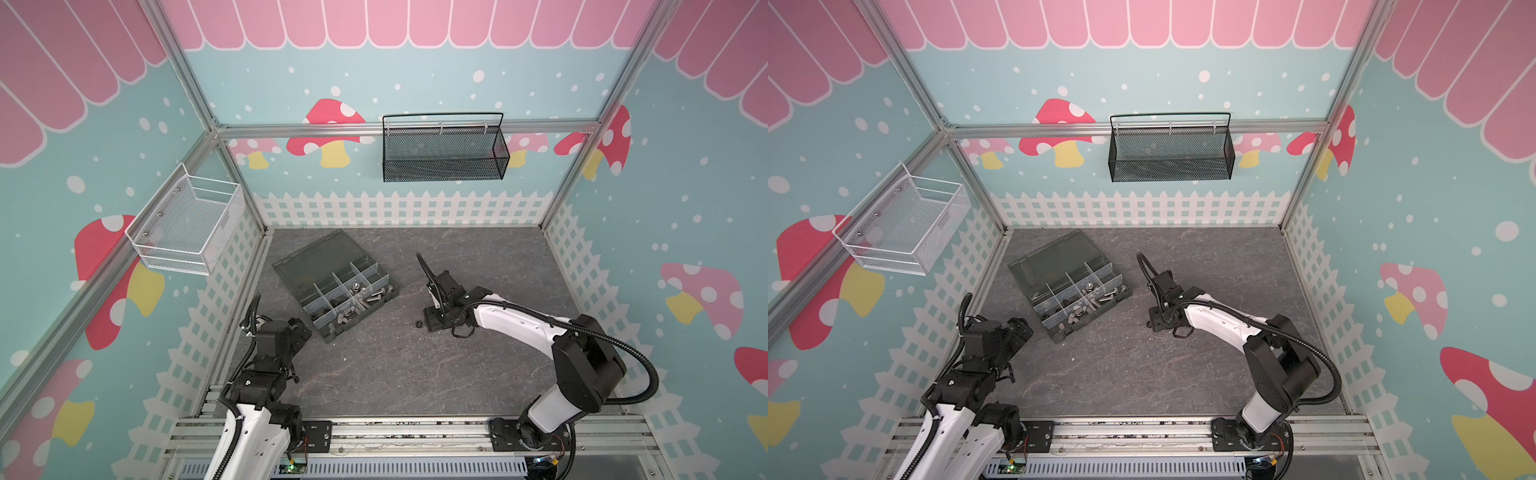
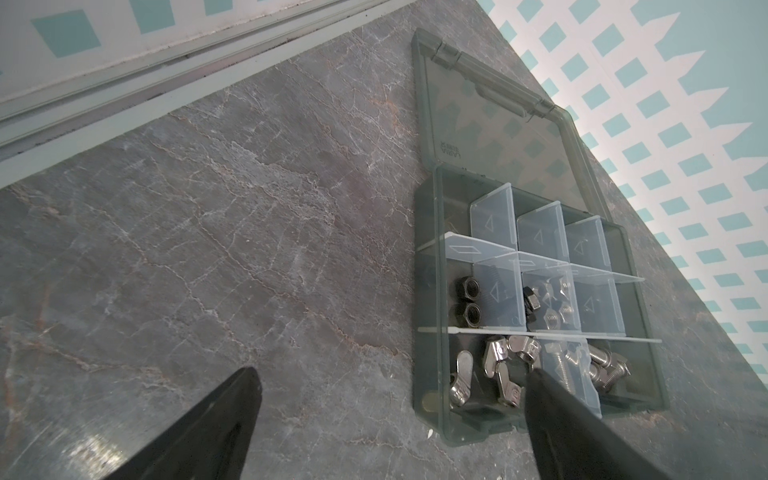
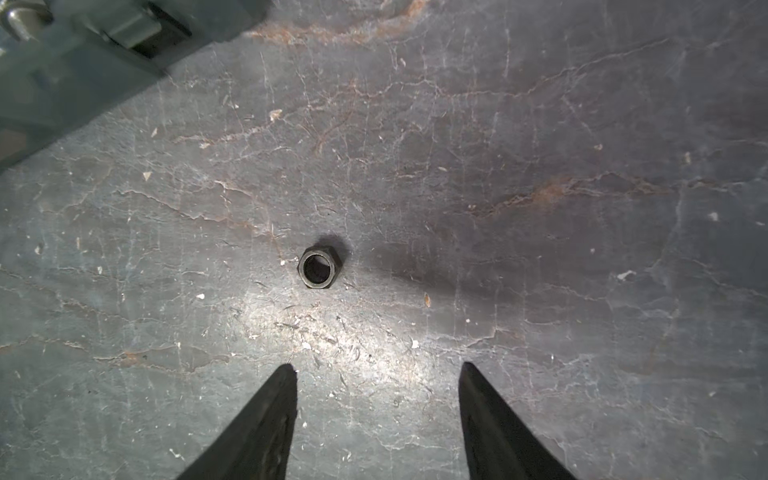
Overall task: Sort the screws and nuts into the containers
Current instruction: 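Move the right gripper back over the last dark nut on the table, then lower the right gripper onto the dark nut and close on it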
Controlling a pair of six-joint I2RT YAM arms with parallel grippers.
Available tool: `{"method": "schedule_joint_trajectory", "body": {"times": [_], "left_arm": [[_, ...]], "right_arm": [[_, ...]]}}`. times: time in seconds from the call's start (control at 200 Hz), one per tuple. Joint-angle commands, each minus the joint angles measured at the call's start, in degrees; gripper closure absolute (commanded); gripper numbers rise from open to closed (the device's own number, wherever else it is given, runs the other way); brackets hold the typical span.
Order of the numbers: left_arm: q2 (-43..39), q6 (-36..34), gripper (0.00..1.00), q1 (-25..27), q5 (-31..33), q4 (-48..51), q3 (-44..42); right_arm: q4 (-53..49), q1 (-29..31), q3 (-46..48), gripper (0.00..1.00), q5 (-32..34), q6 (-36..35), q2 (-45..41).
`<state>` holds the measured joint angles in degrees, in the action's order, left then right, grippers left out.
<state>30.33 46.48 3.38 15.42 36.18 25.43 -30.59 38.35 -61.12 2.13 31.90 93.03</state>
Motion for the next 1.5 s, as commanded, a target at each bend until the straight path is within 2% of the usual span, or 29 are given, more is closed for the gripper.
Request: {"method": "schedule_joint_trajectory", "body": {"times": [0.0,0.275,0.715,1.076,1.276,1.491], "left_arm": [[0.5,0.1,0.0,-0.3,-0.3,-0.1,1.6],[1.7,0.4,0.0,-0.3,-0.5,-0.7,1.4],[3.1,0.8,0.0,-0.3,-0.7,-1.2,1.5],[3.0,0.4,0.0,-0.3,-0.5,-1.4,1.3],[3.0,0.4,0.0,-0.3,-0.4,-1.5,1.3],[3.1,0.4,0.0,-0.3,-0.2,-1.4,1.5]], "right_arm": [[-1.2,-0.4,0.6,0.36,-1.7,-0.7,1.7],[0.3,-0.7,-0.3,0.38,-4.3,-2.6,5.1],[0.8,-0.2,-5.6,0.49,-6.2,-6.5,12.5],[0.9,0.4,-9.1,0.58,-6.3,-7.6,18.4],[0.1,0.7,-8.7,0.64,-6.0,-7.0,18.7],[-2.8,2.5,-8.6,0.65,-3.4,-7.1,19.0]]}}
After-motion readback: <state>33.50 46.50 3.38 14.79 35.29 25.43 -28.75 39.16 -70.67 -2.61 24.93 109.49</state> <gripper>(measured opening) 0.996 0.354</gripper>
